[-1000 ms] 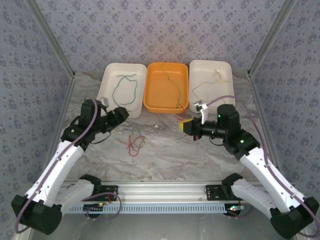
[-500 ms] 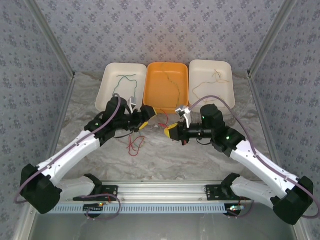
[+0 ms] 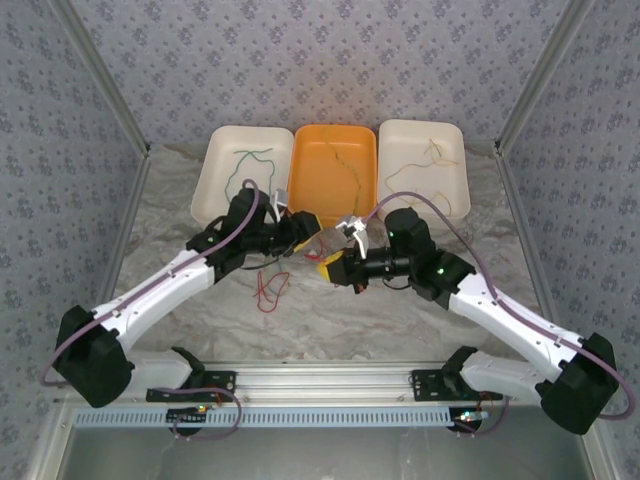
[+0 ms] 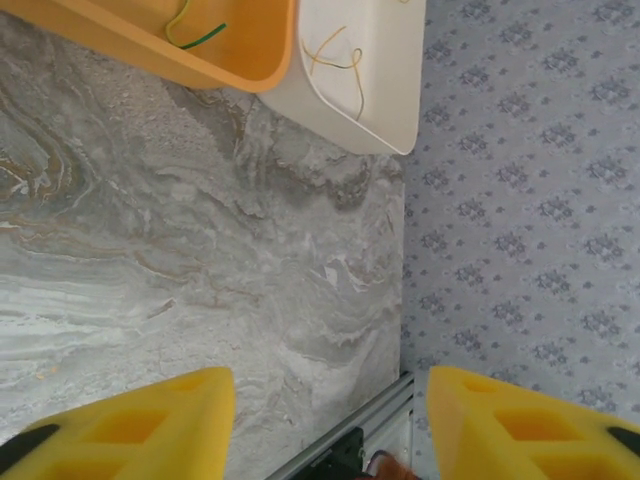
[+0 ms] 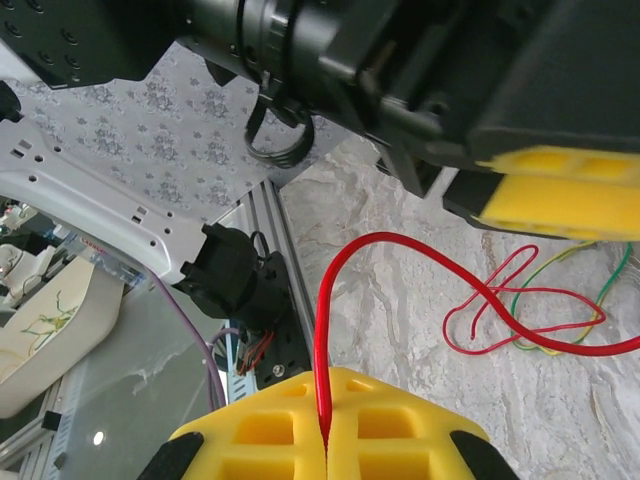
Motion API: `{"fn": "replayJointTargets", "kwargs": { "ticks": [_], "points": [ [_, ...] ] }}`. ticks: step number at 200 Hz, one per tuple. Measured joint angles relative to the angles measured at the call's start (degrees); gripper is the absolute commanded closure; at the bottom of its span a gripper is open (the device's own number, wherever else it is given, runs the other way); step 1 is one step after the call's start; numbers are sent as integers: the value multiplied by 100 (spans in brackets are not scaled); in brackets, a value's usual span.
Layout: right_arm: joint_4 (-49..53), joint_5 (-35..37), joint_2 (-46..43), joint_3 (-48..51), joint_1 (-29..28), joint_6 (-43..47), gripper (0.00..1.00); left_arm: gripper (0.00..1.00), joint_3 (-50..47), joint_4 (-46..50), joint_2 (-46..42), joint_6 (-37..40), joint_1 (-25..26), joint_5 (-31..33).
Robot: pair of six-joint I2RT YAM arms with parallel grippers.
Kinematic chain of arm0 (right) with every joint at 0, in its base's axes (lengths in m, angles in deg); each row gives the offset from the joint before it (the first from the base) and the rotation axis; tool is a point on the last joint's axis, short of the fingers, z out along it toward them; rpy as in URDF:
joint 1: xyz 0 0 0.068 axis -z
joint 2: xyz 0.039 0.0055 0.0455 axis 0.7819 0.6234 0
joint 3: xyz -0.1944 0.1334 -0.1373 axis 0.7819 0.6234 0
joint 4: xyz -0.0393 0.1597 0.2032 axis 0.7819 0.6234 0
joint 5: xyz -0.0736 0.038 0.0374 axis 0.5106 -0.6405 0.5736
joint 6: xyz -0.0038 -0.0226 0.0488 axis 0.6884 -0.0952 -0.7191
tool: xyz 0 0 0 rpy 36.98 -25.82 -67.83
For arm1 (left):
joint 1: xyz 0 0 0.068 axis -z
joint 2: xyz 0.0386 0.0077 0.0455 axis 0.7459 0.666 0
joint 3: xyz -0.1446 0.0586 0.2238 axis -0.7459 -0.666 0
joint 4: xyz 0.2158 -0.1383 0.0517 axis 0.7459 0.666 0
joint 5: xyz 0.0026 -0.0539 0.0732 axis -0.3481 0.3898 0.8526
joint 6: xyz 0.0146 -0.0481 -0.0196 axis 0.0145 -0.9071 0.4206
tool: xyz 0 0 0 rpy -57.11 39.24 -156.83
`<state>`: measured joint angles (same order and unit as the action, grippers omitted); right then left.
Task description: Untangle the cables
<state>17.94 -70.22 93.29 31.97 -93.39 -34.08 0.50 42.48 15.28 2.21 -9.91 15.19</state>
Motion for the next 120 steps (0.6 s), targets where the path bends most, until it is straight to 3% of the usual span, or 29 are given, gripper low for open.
{"fn": "replayJointTargets", "kwargs": {
  "ticks": [15,36,87,120],
  "points": [
    [-2,0,37,0,-20,-2,100,67,17,0,92,4,11,26],
    [-2,0,44,-2,-48,2,100,100,22,-9,118,31,11,85],
    [127,83,33,-7,-63,164,100,100,190,96,52,175,-85,240],
    [640,474,-33,-9,-195,501,100,100,507,542,-92,350,-796,107]
  ]
}}
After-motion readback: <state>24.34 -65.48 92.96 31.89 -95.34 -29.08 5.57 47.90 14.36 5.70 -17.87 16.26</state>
